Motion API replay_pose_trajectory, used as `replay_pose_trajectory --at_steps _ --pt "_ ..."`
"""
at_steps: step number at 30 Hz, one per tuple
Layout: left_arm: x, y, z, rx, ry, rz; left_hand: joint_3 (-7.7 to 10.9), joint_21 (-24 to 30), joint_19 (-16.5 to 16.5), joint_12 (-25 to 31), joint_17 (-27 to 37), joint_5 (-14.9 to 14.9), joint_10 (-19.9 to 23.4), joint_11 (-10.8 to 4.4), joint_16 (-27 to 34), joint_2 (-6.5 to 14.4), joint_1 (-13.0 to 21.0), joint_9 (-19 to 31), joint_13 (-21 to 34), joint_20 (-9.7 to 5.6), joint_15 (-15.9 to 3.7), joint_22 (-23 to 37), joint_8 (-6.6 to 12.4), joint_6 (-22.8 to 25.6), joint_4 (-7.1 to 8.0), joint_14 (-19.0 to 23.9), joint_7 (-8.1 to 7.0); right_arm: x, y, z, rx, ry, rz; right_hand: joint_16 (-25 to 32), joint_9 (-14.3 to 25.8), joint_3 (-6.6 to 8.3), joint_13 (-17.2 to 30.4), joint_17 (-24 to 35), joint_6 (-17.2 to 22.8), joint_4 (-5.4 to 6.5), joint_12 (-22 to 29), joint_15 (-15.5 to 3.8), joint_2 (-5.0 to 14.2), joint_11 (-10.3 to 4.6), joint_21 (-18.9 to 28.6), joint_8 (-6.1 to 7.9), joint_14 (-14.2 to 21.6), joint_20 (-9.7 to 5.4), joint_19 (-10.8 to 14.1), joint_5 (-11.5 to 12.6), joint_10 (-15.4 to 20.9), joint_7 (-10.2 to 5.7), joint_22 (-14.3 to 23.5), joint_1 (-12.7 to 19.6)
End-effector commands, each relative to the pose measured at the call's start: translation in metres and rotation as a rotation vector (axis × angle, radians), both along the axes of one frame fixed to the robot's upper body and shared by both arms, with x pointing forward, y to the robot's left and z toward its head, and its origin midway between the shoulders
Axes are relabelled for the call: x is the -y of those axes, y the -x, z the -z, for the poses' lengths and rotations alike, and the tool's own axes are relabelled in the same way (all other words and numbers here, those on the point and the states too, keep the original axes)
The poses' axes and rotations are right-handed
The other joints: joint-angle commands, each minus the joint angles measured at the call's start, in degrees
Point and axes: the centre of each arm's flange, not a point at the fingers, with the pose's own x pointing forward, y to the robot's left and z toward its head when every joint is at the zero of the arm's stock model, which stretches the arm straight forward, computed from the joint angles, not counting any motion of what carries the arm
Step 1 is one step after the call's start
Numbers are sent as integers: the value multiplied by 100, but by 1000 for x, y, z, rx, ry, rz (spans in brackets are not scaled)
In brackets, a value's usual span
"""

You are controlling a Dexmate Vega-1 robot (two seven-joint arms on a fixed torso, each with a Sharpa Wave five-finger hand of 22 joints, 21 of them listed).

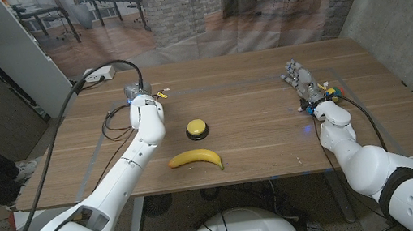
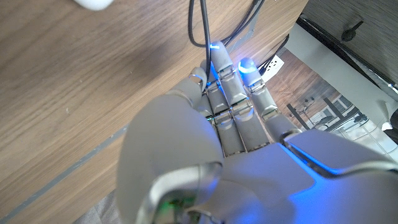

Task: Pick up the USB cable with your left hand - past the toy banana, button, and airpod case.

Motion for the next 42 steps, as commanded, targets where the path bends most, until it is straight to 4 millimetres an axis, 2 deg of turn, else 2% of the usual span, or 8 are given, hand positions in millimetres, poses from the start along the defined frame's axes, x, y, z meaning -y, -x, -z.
replay_pose_trajectory --at_steps 1,19,42 --pt "-2 17 -8 72 25 7 18 43 55 41 31 35 666 -579 -17 18 62 31 41 -313 -397 16 -25 268 -44 455 178 -2 8 -2 19 4 -5 -13 9 5 33 6 53 -22 -15 -9 22 10 -2 -9 35 -36 50 41 13 26 22 -22" --pt "-5 39 -23 161 44 16 -2 72 57 61 120 31 697 -568 12 11 70 34 128 -352 -408 11 -62 320 -47 483 189 -8 14 -1 29 8 -17 -15 9 4 34 6 66 -30 -17 -12 21 12 -3 -9 41 -42 58 48 18 29 22 -21" --pt "-6 56 -45 270 55 34 12 109 61 71 166 39 717 -590 -2 0 86 40 221 -375 -397 4 -120 369 -53 519 205 -10 22 1 43 7 -17 -18 9 5 34 7 79 -40 -19 -13 20 13 -8 -11 44 -48 61 58 27 28 21 -19"
